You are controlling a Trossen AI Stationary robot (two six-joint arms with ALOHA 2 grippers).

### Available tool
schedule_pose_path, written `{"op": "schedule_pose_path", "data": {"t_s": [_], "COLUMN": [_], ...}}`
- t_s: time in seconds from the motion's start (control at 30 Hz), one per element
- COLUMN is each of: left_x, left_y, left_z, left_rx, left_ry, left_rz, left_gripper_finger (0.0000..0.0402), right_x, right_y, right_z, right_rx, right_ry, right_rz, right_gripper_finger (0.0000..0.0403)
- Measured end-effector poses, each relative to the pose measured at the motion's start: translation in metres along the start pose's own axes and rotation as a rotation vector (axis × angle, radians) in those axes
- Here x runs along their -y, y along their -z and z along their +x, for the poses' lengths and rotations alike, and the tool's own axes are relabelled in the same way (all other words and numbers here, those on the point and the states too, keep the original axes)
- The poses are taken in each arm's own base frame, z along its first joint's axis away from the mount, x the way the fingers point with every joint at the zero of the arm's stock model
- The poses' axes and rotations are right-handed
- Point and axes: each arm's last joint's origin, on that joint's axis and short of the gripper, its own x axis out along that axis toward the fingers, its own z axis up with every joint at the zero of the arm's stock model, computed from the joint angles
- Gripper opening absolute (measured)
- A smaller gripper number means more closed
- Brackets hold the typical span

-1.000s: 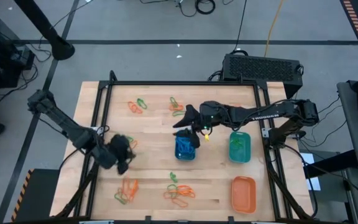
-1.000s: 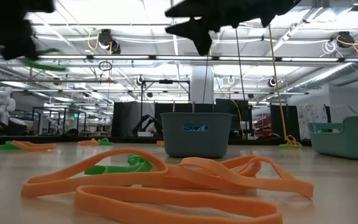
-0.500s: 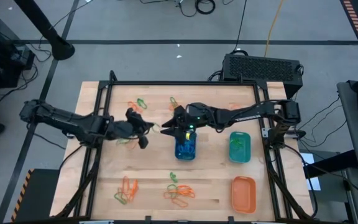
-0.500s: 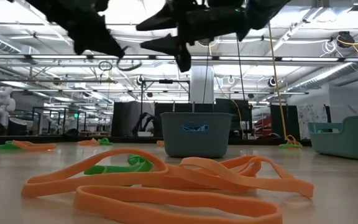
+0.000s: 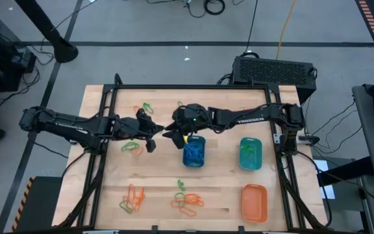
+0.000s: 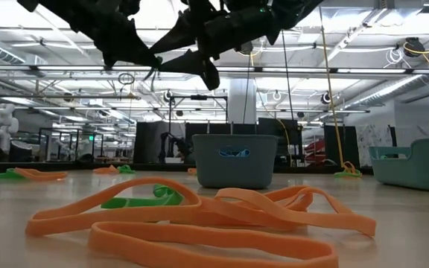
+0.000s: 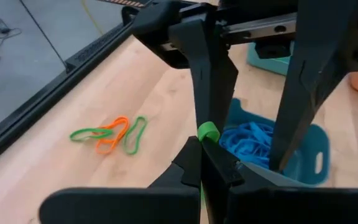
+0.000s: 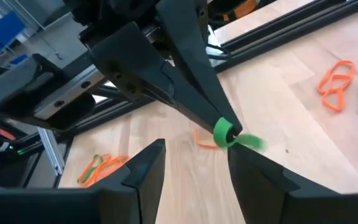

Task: Sort rubber bands into baskets
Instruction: Put the green rubberband into the light blue bin

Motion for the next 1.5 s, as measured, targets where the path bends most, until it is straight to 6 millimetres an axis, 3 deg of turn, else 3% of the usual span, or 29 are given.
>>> {"op": "schedule_pose_path", "data": {"t_s": [0.27, 0.43, 0.9, 1.07, 1.27, 1.5], "left_x": [0.0034, 0.0024, 0.0037, 0.0037, 0.0037, 0.0037], "left_y": [0.0013, 0.006, 0.0002, 0.0003, 0.0003, 0.0003], "left_z": [-0.0003, -0.0004, -0.0004, -0.0004, -0.0004, -0.0004], "left_rx": [-0.03, -0.077, -0.02, -0.021, -0.02, -0.021], "left_ry": [0.117, 0.111, 0.123, 0.123, 0.123, 0.122], "left_rz": [0.027, 0.04, 0.022, 0.022, 0.019, 0.023], "left_gripper_finger": [0.0, 0.0, 0.0, 0.0, 0.0003, 0.0072], "right_x": [0.001, -0.0009, -0.0014, -0.0014, -0.0011, -0.0011], "right_y": [0.002, 0.0052, 0.006, 0.0061, 0.0071, 0.0092], "right_z": [0.0001, -0.0018, -0.0019, -0.0019, -0.002, -0.0022], "right_rx": [-0.022, -0.094, -0.096, -0.098, -0.11, -0.138], "right_ry": [0.019, -0.056, -0.046, -0.048, -0.048, -0.063], "right_rz": [-0.009, -0.001, 0.0, -0.003, -0.006, 0.01], "right_gripper_finger": [0.0167, 0.0167, 0.0164, 0.0123, 0.0015, 0.0002]}}
